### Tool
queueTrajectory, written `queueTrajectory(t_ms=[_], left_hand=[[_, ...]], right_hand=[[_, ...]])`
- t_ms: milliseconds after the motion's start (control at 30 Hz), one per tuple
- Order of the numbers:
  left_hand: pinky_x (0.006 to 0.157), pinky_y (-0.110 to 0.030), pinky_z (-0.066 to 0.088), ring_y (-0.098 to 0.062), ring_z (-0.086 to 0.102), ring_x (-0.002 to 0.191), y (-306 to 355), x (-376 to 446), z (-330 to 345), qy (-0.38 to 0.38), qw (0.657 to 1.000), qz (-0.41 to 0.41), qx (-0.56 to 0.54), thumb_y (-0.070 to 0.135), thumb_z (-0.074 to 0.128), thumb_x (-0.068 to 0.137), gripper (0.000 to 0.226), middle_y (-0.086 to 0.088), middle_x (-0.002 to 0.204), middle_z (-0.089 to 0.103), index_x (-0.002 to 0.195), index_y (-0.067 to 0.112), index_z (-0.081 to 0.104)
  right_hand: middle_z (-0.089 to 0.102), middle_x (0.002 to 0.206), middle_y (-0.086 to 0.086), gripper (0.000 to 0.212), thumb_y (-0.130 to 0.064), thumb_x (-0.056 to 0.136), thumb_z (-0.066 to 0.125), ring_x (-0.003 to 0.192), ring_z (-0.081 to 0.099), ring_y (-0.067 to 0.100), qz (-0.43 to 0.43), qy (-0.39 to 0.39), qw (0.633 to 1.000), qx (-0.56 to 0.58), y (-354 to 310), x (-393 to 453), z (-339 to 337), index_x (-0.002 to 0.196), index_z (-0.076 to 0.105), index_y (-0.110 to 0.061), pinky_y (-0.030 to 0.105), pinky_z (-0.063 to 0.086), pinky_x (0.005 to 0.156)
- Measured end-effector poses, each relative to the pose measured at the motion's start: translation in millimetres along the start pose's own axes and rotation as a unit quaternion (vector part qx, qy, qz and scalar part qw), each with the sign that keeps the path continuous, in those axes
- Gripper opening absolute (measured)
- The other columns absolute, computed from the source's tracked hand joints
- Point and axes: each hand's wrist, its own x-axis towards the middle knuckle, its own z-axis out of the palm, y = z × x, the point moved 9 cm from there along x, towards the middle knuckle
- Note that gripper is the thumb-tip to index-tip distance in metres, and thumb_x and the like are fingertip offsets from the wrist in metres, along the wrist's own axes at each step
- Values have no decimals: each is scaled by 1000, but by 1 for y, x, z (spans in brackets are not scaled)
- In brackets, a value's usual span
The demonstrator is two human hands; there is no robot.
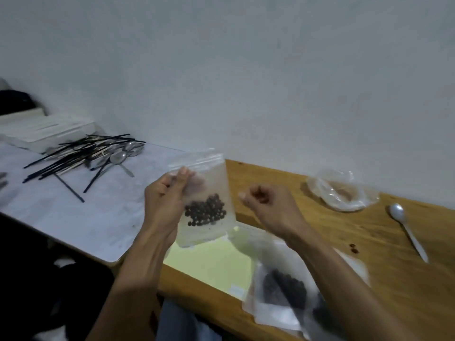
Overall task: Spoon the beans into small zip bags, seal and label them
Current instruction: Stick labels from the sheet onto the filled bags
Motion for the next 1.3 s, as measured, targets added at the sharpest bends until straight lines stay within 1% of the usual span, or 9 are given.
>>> queueTrajectory(t_ms=[133, 267, 400, 567, 733, 867, 1000, 1133, 1300], left_hand=[[97, -51, 56, -26, 76, 94, -16, 15, -33, 67, 997, -37, -17, 31, 63, 98, 25, -9, 91, 80, 84, 13, 74], [95, -50, 57, -26, 76, 91, -28, 22, -36, 71, 996, -59, -9, 31, 62, 99, 26, -10, 91, 79, 87, 10, 70], [99, -55, 54, -31, 74, 99, -37, 28, -39, 68, 995, -67, 6, 33, 62, 98, 29, -12, 95, 79, 80, 13, 75], [100, -54, 53, -32, 73, 102, -44, 30, -36, 65, 995, -73, 20, 33, 62, 98, 30, -13, 98, 79, 86, 10, 76], [96, -52, 56, -36, 72, 102, -48, 31, -29, 60, 995, -78, 28, 34, 61, 99, 36, -20, 101, 76, 97, 0, 72], [89, -44, 59, -31, 75, 96, -45, 32, -26, 65, 995, -72, 34, 32, 60, 100, 31, -13, 93, 79, 91, 6, 74], [94, -50, 57, -35, 74, 99, -49, 32, -13, 59, 995, -79, 23, 33, 62, 99, 32, -16, 97, 78, 93, 5, 75], [78, -36, 59, -27, 74, 85, -60, 25, 28, 25, 995, -94, 18, 28, 61, 99, 28, -12, 89, 78, 90, 6, 75], [97, -54, 55, -34, 74, 100, -69, 11, 74, -44, 992, -118, 9, 32, 58, 101, 31, -16, 102, 78, 105, 6, 75]], right_hand=[[71, 77, -11, 21, -38, 86, 68, 74, 64, 7, 36, -90, 958, -269, 57, 5, 34, 72, 69, -23, 33, 57, 73], [70, 92, -12, 28, -54, 77, 68, 96, 60, 16, 50, -78, 940, -327, 66, 5, 51, 76, 71, -26, 40, 46, 93], [65, 94, -9, 31, -54, 77, 71, 101, 55, 18, 44, -66, 934, -348, 70, 11, 61, 70, 67, -24, 39, 33, 85], [70, 86, -7, 28, -43, 78, 75, 95, 61, 18, 59, -52, 945, -316, 78, 15, 70, 63, 68, -19, 37, 30, 81], [69, 68, -18, 23, -25, 86, 59, 81, 65, 8, 55, -80, 960, -262, 61, 9, 69, 66, 67, -19, 36, 39, 85], [69, 60, -18, 18, -13, 84, 73, 59, 63, -6, 69, -66, 989, -110, 58, 11, 50, 66, 70, -17, 19, 49, 59], [72, 71, 10, 14, -7, 73, 88, 65, 63, 13, 80, -10, 994, 68, 48, 17, 17, 77, 74, -8, 25, 58, 64], [68, 68, 5, 16, -4, 70, 88, 64, 61, 10, 33, 50, 987, 151, 18, 26, -3, 76, 74, -9, 26, 58, 66], [74, 73, 9, 14, -10, 74, 88, 68, 71, 17, 28, 120, 985, 123, 16, 35, -14, 78, 74, -11, 25, 59, 65]])
